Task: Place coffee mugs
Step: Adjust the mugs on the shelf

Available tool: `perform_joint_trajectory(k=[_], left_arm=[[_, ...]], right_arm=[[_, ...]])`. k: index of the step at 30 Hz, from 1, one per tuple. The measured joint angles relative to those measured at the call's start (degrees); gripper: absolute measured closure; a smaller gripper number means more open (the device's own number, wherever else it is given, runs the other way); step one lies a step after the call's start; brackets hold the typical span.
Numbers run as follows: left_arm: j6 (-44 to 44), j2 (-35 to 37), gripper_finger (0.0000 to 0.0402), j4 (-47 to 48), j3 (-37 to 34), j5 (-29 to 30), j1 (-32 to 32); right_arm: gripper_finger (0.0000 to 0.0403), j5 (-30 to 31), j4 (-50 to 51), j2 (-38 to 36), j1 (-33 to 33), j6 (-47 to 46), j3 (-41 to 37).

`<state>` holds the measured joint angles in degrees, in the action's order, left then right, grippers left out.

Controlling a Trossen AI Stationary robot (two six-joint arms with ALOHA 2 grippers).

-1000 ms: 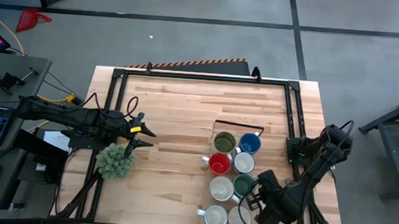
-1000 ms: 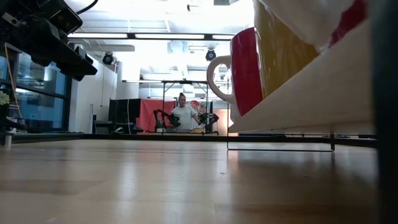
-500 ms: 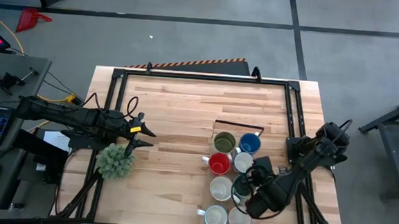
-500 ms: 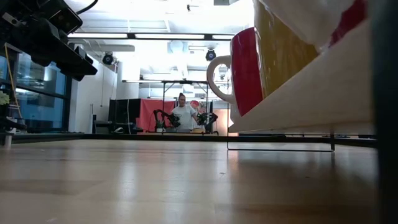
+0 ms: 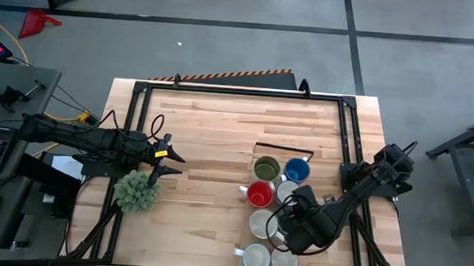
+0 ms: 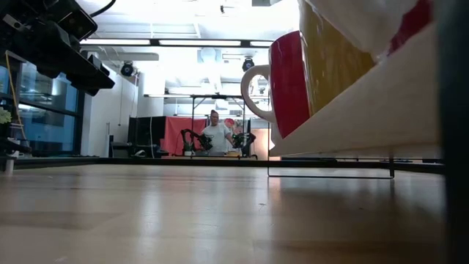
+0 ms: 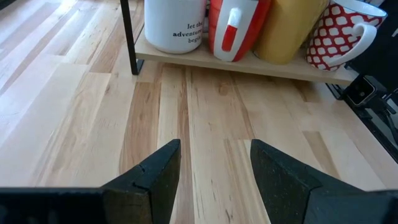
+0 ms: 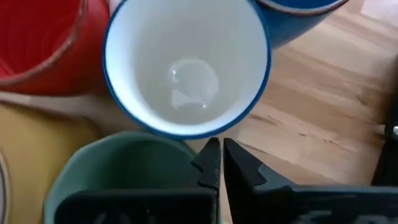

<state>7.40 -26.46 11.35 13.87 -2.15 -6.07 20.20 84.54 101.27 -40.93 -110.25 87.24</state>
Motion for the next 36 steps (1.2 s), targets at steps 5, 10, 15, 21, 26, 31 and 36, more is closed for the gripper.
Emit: perform_joint_trajectory(k=[5, 10, 15, 21, 26, 31, 36], left_arm=[[0.0, 0.0, 0.0218, 0.0, 0.0, 0.0, 0.0], [0.0, 0.0, 0.0218, 0.0, 0.0, 0.0, 0.0], [0.0, 0.0, 0.0218, 0.0, 0.0, 0.0, 0.0], [0.0, 0.0, 0.0218, 0.0, 0.0, 0.0, 0.0], [1.0, 0.0, 0.0218, 0.0, 0.0, 0.0, 0.0], [1.5, 0.0, 0.0218, 0.0, 0.0, 0.0, 0.0], [1.5, 0.0, 0.0218, 0.0, 0.0, 0.0, 0.0]], right_arm=[[0.0403, -2.7, -0.9, 0.0, -0.1, 1.2, 0.0], [0.0403, -3.2, -1.1, 0.0, -0.7, 1.2, 0.0], [0.0403, -3.2, -1.4, 0.0, -0.8, 2.1, 0.0], [0.0403, -3.3, -2.1, 0.0, -0.8, 2.9, 0.0], [0.0403, -3.5, 2.9, 0.0, -0.8, -0.8, 0.0], [0.0403, -0.3, 5.2, 0.0, -0.8, -5.2, 0.0], [0.0403, 5.9, 5.6, -0.2, 0.0, -6.7, 0.0]])
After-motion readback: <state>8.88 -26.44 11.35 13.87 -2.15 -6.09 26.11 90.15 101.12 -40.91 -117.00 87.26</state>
